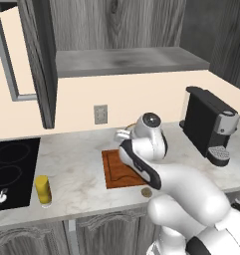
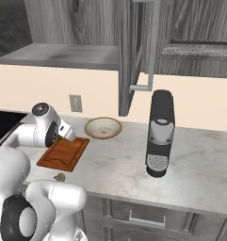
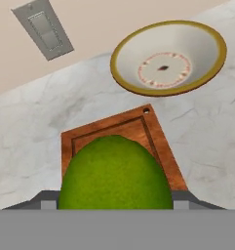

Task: Open the cabinet. Place the bowl and condiment on the counter. Then place the lime and garlic on the cutting board.

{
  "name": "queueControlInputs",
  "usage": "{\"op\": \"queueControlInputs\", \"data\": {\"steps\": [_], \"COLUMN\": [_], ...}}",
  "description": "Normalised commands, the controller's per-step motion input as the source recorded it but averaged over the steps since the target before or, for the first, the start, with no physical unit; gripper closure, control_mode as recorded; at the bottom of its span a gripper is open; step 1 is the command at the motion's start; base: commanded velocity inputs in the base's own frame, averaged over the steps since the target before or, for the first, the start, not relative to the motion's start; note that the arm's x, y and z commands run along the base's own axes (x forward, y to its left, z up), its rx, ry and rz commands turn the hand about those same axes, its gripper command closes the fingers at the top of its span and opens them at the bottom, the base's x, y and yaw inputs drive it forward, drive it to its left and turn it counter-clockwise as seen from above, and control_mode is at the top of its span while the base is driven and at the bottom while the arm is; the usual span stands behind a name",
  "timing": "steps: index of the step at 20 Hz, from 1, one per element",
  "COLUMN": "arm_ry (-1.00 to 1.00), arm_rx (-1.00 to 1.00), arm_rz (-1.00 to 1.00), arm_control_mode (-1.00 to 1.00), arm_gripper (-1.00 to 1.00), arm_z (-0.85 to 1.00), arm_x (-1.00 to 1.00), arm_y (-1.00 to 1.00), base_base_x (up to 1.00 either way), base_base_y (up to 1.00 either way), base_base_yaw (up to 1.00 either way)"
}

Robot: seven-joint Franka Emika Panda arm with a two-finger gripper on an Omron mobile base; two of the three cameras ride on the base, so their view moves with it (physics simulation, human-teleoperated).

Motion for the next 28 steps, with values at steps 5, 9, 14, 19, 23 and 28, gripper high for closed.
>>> {"op": "queueControlInputs", "data": {"steps": [5,9,14,19,23,28], "arm_ry": [0.01,0.01,0.01,0.05,0.17,0.17], "arm_rx": [-0.03,-0.07,-0.06,-0.02,0.00,0.00], "arm_rz": [0.00,0.00,0.00,0.00,0.00,0.00], "arm_control_mode": [-1.00,-1.00,-1.00,-1.00,-1.00,-1.00], "arm_gripper": [1.00,1.00,1.00,1.00,1.00,1.00], "arm_z": [-0.26,-0.30,-0.25,-0.12,-0.17,-0.25], "arm_x": [0.30,0.13,0.04,0.03,0.12,0.25], "arm_y": [0.02,0.02,0.06,0.09,0.10,0.10], "base_base_x": [0.00,0.00,0.00,0.00,0.00,0.00], "base_base_y": [0.00,0.00,0.00,0.00,0.00,0.00], "base_base_yaw": [0.00,0.00,0.00,0.00,0.00,0.00]}}
